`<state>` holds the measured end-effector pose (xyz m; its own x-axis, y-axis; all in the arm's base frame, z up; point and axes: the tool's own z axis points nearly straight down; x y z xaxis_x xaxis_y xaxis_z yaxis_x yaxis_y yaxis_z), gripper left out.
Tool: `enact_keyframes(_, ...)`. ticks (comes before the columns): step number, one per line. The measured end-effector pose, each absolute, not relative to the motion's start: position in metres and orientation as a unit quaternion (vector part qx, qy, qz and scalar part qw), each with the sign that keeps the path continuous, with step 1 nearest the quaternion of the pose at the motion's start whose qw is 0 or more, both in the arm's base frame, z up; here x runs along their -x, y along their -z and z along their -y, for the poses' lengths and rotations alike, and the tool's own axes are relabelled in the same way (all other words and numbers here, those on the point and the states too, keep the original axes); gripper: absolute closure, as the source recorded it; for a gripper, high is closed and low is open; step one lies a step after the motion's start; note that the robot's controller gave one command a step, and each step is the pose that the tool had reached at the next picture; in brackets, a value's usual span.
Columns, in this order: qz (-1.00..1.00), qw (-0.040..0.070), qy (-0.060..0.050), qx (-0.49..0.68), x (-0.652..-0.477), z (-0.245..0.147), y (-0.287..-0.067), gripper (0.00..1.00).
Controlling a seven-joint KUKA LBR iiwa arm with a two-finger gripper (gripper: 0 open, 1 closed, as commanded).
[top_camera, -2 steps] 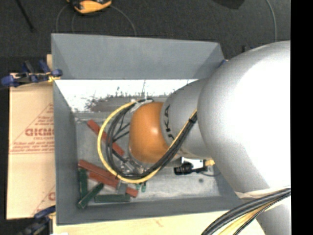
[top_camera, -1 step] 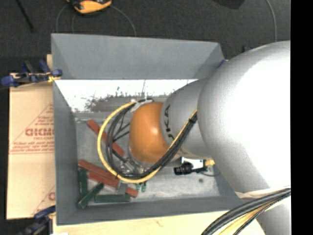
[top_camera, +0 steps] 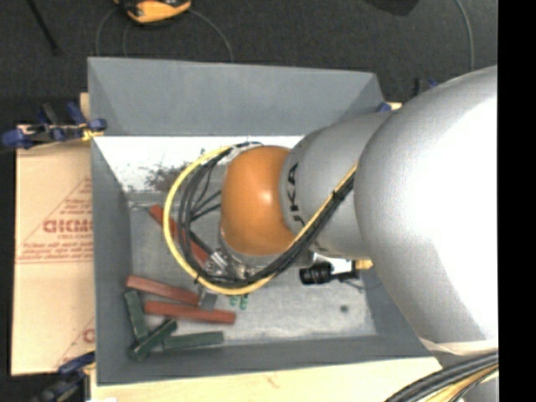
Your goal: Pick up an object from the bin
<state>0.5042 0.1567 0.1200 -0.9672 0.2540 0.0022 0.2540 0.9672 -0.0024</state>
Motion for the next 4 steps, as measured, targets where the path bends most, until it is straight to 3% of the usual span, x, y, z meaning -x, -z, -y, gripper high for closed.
enact_keyframes(1,0.991,-0.002,0.001,0.132,-0.498,-0.188,-0.15,1.0)
enact_keyframes(2,0.992,-0.001,0.0,0.125,-0.487,-0.163,-0.209,0.0)
enact_keyframes(3,0.992,-0.001,0.0,0.125,-0.487,-0.163,-0.209,0.0)
enact_keyframes(4,0.99,-0.004,0.001,0.139,-0.484,-0.133,-0.149,0.0)
